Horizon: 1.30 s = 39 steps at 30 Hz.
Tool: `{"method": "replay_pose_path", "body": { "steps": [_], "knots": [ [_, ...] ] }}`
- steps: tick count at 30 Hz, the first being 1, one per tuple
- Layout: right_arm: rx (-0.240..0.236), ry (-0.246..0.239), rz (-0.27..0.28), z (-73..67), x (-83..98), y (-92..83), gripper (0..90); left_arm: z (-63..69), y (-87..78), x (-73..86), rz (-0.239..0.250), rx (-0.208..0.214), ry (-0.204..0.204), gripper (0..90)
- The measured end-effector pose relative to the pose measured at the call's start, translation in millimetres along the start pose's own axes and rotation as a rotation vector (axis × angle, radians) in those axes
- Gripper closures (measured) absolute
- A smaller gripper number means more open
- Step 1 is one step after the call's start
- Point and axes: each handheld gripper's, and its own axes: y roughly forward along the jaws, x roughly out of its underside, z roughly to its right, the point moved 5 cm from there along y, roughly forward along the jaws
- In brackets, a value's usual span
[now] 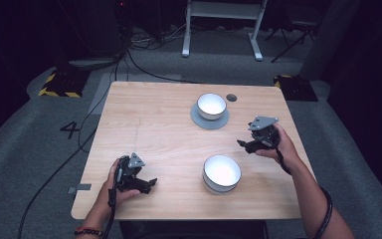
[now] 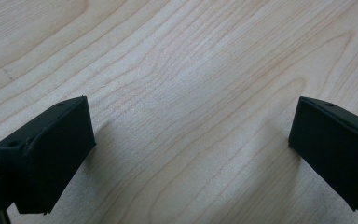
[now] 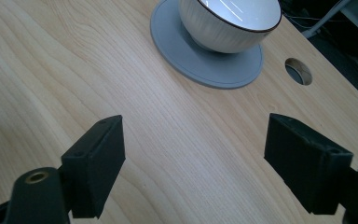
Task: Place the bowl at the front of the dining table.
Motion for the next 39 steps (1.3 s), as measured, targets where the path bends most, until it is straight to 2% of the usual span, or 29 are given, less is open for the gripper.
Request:
{"method": "replay_pose_path", "body": {
  "steps": [17, 21, 24, 25, 26, 29, 30, 32, 34, 37, 39],
  "knots": [
    [0.014, -0.003, 0.014, -2.5, 10.9, -18.3, 20.1, 0.0, 0.1, 0.0, 0.001, 0.000, -0.001, 0.2],
    [0.001, 0.009, 0.006, -5.7, 16.0, -19.7, 20.1, 0.0, 0.0, 0.0, 0.000, 0.000, 0.000, 0.2],
    [0.000, -0.003, 0.005, -5.9, 19.6, -20.5, 20.1, 0.1, 0.1, -0.1, 0.002, 0.000, -0.002, 0.2],
    [-0.006, 0.011, 0.008, -7.6, 19.9, -21.5, 20.1, 0.2, 0.1, 0.0, 0.001, -0.001, -0.003, 0.2],
    [-0.003, -0.005, 0.006, -6.5, 20.9, -22.2, 20.1, 0.4, 0.3, -0.2, 0.002, -0.002, -0.007, 0.2],
    [-0.004, 0.012, 0.005, -9.0, 22.8, -24.9, 20.0, 0.4, 0.3, -0.2, 0.002, -0.002, -0.007, 0.2],
    [-0.005, -0.002, 0.008, -8.4, 23.9, -25.1, 20.0, 0.4, 0.3, -0.2, 0.002, -0.002, -0.007, 0.2],
    [-0.004, 0.034, 0.008, -11.8, 24.7, -25.6, 20.0, 0.4, 0.3, -0.2, 0.002, -0.002, -0.007, 0.2],
    [-0.005, -0.008, 0.004, -10.1, 27.2, -26.2, 20.0, 0.4, 0.3, -0.2, 0.002, -0.002, -0.008, 0.2],
    [-0.004, -0.004, -0.004, -11.9, 30.0, -27.0, 20.0, 0.4, 0.3, -0.2, 0.002, -0.001, -0.007, 0.2],
    [-0.006, 0.021, 0.001, -14.5, 31.0, -27.4, 20.0, 0.3, 0.3, -0.2, 0.002, -0.002, -0.007, 0.2]
  ]
}}
